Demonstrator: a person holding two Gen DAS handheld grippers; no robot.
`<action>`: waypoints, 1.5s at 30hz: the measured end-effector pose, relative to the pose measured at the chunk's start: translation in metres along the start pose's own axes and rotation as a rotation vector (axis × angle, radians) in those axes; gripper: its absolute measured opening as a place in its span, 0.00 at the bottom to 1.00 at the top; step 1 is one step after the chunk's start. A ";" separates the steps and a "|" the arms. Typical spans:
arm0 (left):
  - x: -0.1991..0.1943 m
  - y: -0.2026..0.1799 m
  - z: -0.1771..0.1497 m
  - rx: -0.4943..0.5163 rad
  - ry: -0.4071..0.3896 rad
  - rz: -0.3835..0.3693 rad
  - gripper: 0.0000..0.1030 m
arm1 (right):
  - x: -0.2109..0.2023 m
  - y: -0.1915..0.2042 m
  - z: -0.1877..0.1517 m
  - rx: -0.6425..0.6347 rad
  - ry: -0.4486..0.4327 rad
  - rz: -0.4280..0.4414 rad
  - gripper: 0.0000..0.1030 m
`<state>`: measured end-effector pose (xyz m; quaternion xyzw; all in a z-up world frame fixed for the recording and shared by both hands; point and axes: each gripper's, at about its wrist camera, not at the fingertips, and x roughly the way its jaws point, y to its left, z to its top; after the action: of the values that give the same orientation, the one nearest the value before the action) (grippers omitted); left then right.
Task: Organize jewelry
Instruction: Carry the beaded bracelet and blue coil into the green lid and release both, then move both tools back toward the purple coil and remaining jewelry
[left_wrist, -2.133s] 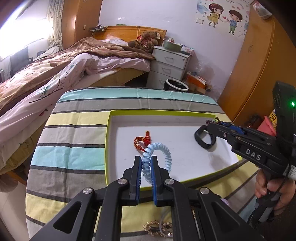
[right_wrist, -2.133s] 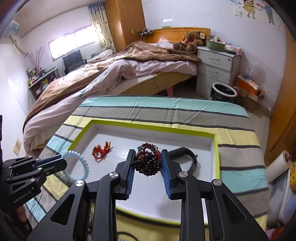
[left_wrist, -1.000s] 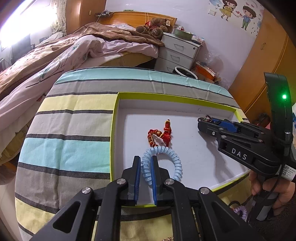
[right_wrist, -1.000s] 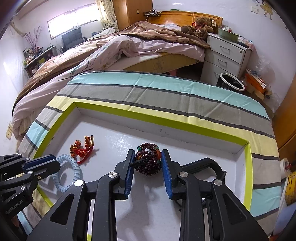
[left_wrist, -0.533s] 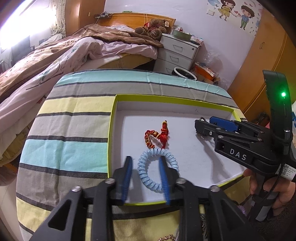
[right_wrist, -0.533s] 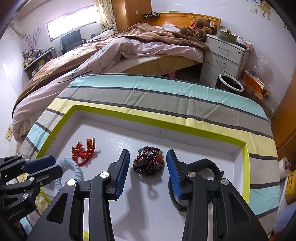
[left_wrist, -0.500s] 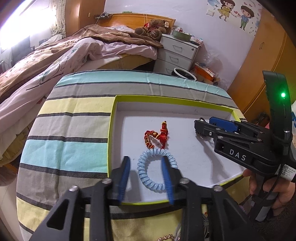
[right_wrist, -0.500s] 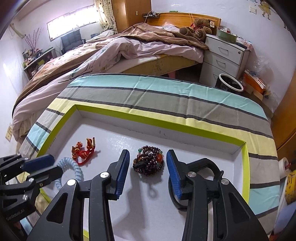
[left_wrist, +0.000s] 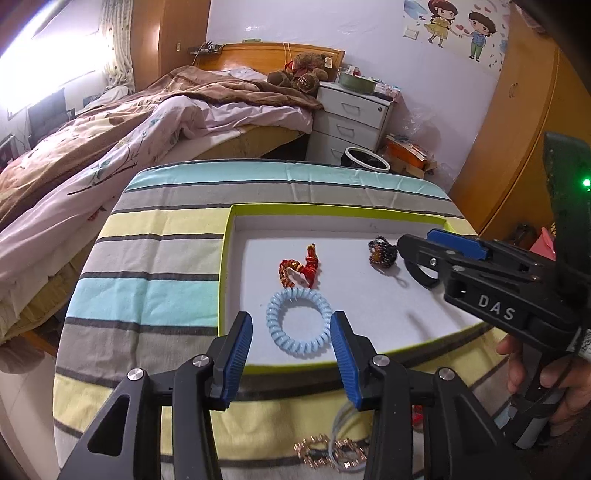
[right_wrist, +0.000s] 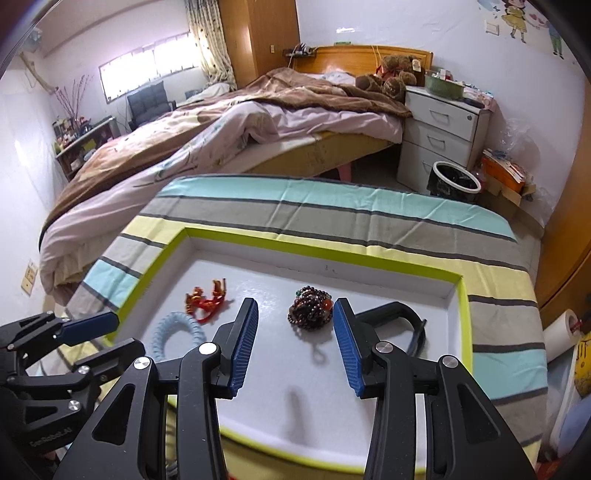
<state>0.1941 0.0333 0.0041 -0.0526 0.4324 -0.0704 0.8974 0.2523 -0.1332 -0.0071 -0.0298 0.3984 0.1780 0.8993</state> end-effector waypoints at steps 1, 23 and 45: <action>-0.003 -0.001 -0.002 -0.002 -0.002 -0.003 0.42 | -0.005 0.000 -0.001 0.004 -0.007 0.005 0.42; -0.070 0.012 -0.071 -0.100 -0.050 -0.099 0.42 | -0.077 -0.005 -0.100 0.086 -0.028 -0.027 0.43; -0.073 0.029 -0.103 -0.086 -0.009 -0.166 0.42 | -0.063 0.000 -0.139 0.138 0.058 -0.028 0.24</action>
<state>0.0709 0.0710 -0.0086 -0.1268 0.4250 -0.1256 0.8874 0.1151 -0.1795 -0.0556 0.0216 0.4350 0.1365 0.8898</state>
